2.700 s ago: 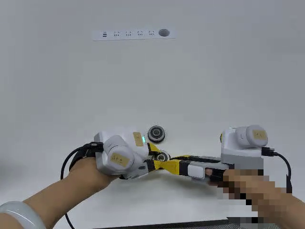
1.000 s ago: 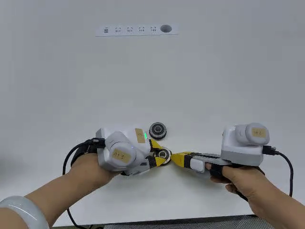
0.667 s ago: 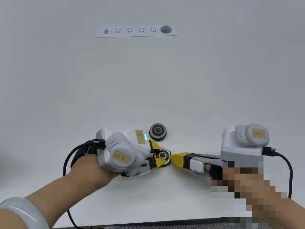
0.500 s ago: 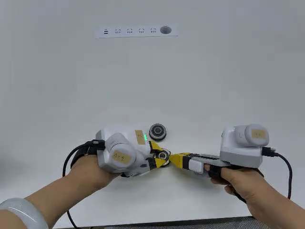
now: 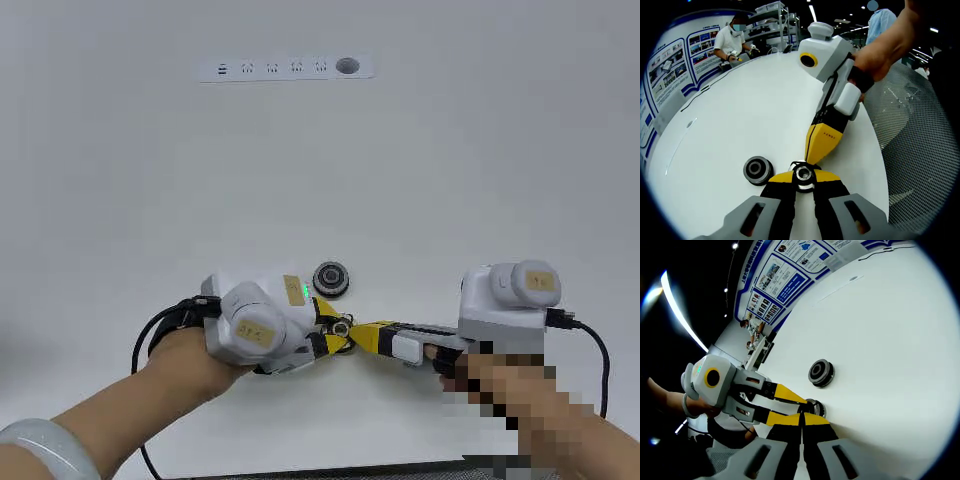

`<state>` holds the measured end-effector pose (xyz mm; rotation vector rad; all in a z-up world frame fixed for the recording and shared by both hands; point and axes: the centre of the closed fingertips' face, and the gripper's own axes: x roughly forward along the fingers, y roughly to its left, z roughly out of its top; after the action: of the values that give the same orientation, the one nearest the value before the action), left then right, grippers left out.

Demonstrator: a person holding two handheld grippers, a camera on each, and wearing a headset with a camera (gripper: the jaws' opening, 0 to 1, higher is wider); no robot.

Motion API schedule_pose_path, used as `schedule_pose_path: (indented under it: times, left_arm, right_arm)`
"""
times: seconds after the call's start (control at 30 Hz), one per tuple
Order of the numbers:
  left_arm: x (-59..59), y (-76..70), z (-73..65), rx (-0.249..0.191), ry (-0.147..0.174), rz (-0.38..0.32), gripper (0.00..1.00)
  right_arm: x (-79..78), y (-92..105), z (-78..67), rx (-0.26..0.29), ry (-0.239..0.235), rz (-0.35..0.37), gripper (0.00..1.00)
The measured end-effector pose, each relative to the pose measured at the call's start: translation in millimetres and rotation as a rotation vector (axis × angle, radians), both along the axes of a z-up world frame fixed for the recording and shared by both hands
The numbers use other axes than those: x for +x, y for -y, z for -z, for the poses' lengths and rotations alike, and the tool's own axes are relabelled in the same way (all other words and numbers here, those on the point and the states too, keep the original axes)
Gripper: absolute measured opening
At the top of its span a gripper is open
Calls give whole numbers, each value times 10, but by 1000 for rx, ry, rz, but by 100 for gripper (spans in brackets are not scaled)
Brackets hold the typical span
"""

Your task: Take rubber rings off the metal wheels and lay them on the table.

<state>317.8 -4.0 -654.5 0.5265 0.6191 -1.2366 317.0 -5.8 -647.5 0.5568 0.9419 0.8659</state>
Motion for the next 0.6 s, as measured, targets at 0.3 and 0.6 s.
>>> schedule_pose_path:
  times: [0.3,0.6]
  left_arm:
    - [-3,-2,-3,1,0,2,13]
    - [1,1,-9,-14,0,-3,13]
  right_arm:
    - [-16,-80,-112,38,10,-11,1]
    - [-3,-29,-99,31,4,8,1]
